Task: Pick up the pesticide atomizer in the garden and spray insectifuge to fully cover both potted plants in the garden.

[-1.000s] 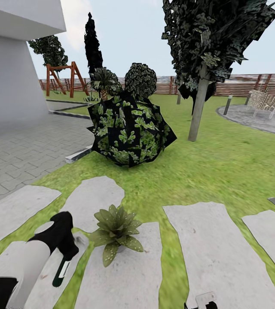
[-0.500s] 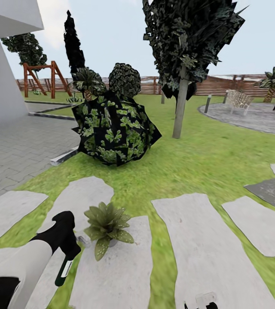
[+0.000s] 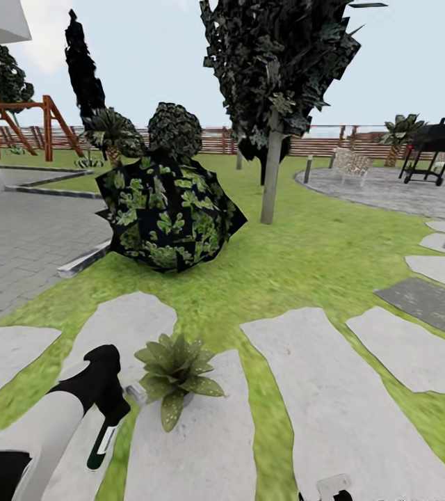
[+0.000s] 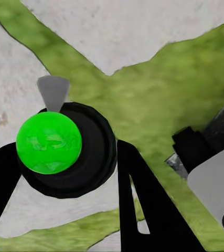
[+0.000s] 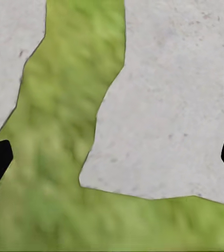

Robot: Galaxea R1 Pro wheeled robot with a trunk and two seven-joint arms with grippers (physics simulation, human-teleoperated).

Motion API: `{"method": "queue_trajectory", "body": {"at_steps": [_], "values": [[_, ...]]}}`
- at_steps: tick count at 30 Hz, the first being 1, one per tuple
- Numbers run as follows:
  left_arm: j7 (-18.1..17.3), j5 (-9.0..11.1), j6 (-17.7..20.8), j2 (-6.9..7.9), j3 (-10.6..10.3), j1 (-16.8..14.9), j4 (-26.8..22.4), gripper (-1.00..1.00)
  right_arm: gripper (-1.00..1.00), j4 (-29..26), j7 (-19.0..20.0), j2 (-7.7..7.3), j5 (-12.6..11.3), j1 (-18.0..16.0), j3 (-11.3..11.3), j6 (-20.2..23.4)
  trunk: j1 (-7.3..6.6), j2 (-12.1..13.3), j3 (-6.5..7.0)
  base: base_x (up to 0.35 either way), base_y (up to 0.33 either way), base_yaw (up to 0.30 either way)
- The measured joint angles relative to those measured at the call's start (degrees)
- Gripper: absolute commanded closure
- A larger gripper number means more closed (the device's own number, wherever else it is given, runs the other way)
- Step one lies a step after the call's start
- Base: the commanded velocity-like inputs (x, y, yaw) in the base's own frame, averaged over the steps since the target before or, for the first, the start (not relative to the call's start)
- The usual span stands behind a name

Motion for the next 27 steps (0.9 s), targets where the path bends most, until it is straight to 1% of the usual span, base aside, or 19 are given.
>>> {"method": "queue_trajectory", "body": {"at_steps": [5, 9, 12, 16, 18, 21, 24, 27], "values": [[0.02, 0.03, -0.06, -0.17, -0.03, 0.15, 0.12, 1.0, -1.0, 0.0, 0.0, 0.0, -0.01, 0.0, 0.0, -0.01, 0.0, 0.0, 0.0, 0.13, 0.264, -0.229], [0.06, 0.08, -0.06, -0.17, -0.05, 0.22, 0.4, 1.0, -1.0, 0.01, 0.0, 0.0, -0.03, 0.0, 0.01, -0.03, 0.01, 0.0, 0.0, 0.034, 0.042, -0.227], [0.04, 0.07, -0.09, -0.19, 0.1, 0.33, 0.59, 1.0, -1.0, 0.02, 0.0, 0.0, -0.02, -0.01, 0.01, -0.03, 0.01, 0.0, 0.0, 0.002, 0.002, -0.073], [0.01, 0.13, -0.16, 0.11, -1.27, 0.33, 0.68, 1.0, -1.0, 0.02, 0.0, 0.0, -0.02, -0.02, 0.0, -0.03, 0.01, 0.0, 0.0, -0.009, 0.0, -0.009], [-0.01, 0.15, -0.13, 0.27, -1.54, 0.32, 0.7, 1.0, -1.0, 0.02, 0.0, 0.0, -0.02, -0.02, 0.0, -0.03, 0.03, 0.01, 0.0, -0.162, 0.0, -0.002], [0.04, 0.04, -0.09, 0.12, -1.66, 0.36, 0.71, 1.0, -1.0, 0.02, 0.0, 0.0, -0.02, -0.02, 0.0, -0.03, 0.05, 0.01, 0.0, -0.302, 0.065, 0.0], [0.02, 0.1, -0.1, -0.04, -1.58, 0.5, 0.8, 1.0, -1.0, 0.01, 0.0, 0.0, -0.01, -0.01, 0.0, -0.01, 0.04, 0.0, 0.0, -0.232, 0.231, -0.053], [0.01, 0.13, -0.12, -0.08, -1.55, 0.64, 0.88, 1.0, -1.0, 0.0, 0.0, 0.0, 0.0, 0.0, 0.0, 0.0, 0.02, 0.0, 0.0, -0.072, 0.308, -0.235]]}}
